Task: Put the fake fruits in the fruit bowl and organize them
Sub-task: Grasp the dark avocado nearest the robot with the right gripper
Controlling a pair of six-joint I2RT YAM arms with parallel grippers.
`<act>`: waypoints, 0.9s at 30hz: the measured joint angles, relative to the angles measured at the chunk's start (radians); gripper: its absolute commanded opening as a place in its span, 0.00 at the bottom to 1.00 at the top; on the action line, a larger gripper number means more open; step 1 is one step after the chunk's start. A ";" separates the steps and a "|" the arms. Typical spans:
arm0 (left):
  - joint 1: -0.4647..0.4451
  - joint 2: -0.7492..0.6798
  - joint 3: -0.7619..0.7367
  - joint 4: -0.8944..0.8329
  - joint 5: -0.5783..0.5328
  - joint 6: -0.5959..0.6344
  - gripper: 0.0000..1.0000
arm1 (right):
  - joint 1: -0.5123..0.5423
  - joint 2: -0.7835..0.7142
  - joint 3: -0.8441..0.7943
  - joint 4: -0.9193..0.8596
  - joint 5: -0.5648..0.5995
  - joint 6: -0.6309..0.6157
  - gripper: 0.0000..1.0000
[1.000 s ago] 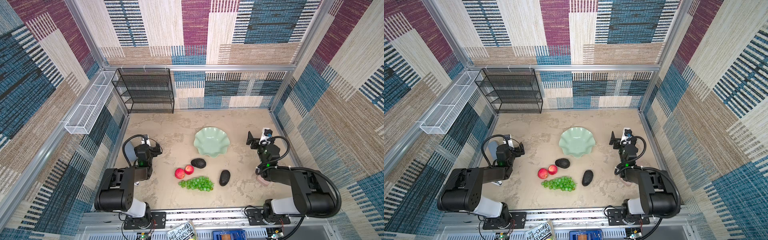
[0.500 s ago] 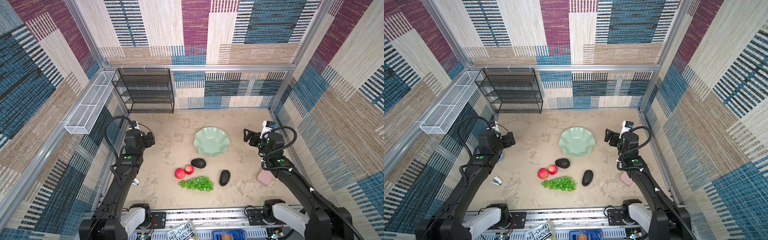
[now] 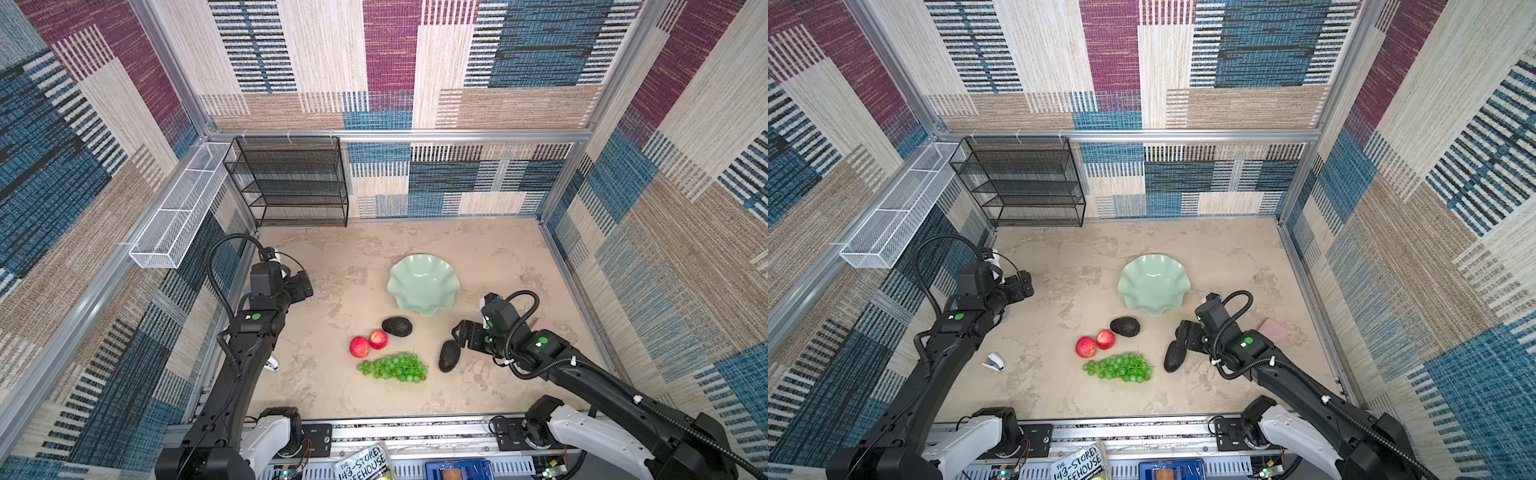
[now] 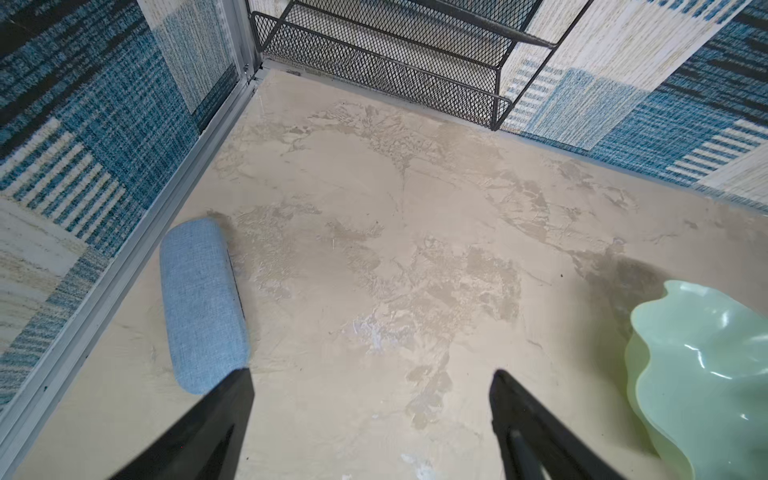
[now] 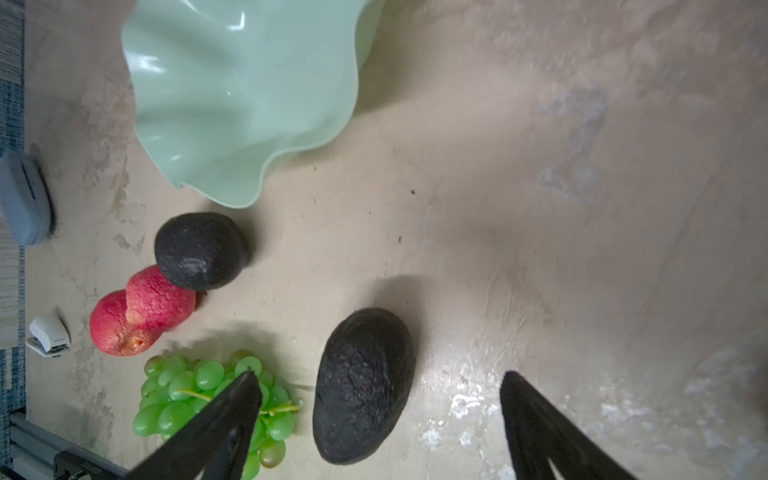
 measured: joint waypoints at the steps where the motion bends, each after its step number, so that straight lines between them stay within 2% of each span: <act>1: 0.000 -0.002 0.000 0.000 0.000 0.000 0.92 | 0.022 0.012 -0.006 -0.001 0.003 0.019 0.91; 6: 0.000 -0.007 0.000 -0.002 0.000 0.000 0.93 | 0.113 0.113 -0.023 0.040 0.024 0.096 0.90; 13: 0.000 -0.013 -0.001 -0.002 -0.003 0.000 0.93 | 0.167 0.260 -0.026 0.140 0.067 0.153 0.66; 15: 0.000 -0.013 -0.001 -0.002 -0.003 0.000 0.92 | 0.170 0.265 -0.035 0.163 0.089 0.167 0.59; 19: 0.000 -0.012 -0.003 -0.002 -0.003 0.000 0.92 | 0.171 0.242 -0.044 0.165 0.123 0.175 0.51; 23: 0.000 -0.011 -0.003 -0.002 -0.003 0.000 0.92 | 0.171 0.182 -0.013 0.117 0.164 0.173 0.50; 27: 0.000 -0.013 -0.005 -0.002 -0.004 0.000 0.92 | 0.172 0.151 0.120 0.050 0.221 0.117 0.49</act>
